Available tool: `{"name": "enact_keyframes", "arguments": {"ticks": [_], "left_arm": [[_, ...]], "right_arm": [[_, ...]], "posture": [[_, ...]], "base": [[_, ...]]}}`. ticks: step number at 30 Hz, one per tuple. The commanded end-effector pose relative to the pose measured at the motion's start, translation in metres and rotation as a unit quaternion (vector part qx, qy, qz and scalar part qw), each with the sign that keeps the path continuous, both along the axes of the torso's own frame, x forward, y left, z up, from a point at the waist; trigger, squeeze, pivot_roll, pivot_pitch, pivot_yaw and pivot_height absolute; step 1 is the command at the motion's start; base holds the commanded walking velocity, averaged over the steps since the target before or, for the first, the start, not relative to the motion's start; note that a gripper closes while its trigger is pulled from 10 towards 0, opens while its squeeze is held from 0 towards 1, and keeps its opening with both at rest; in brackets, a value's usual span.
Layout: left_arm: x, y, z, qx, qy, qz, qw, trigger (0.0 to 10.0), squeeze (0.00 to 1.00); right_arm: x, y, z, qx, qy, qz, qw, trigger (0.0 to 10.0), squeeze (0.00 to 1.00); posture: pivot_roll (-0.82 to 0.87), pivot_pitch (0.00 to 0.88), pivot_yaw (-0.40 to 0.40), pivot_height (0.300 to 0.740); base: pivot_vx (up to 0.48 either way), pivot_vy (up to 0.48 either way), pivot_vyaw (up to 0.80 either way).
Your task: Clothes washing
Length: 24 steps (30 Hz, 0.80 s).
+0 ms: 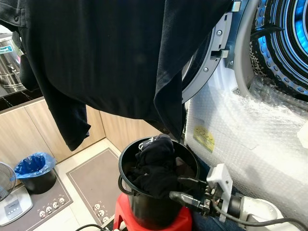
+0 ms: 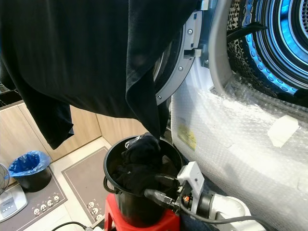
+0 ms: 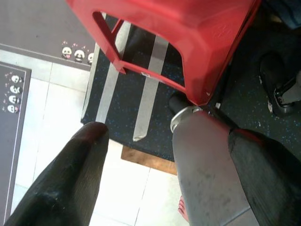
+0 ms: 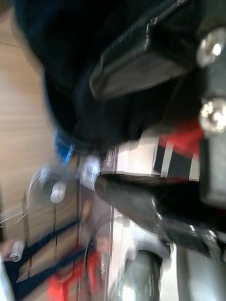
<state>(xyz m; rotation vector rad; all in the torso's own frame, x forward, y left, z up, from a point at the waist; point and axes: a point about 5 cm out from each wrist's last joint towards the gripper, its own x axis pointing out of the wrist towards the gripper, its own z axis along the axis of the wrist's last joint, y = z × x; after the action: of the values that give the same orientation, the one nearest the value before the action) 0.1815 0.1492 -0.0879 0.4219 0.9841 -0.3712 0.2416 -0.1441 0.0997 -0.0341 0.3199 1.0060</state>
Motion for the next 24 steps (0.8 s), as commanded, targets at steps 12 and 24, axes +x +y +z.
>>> {"name": "enact_keyframes", "arguments": {"ticks": [12, 24], "left_arm": [[0.004, -0.004, 0.001, 0.0, 0.004, 0.0, 1.0, 10.0, 0.0], [-0.007, -0.002, -0.003, -0.006, 0.011, 0.012, 1.0, 10.0, 0.0]], "right_arm": [[0.023, 0.01, -0.005, -0.073, -0.08, -0.082, 0.991, 10.0, 1.0], [0.009, 0.045, -0.001, -0.046, -0.09, -0.037, 0.994, 10.0, 1.0]], "posture": [[-0.09, 0.0, 0.016, 0.74], [-0.07, 0.0, 0.001, 0.74]], "base": [[0.0, 0.0, 0.0], [0.0, 0.0, 0.0]]}}
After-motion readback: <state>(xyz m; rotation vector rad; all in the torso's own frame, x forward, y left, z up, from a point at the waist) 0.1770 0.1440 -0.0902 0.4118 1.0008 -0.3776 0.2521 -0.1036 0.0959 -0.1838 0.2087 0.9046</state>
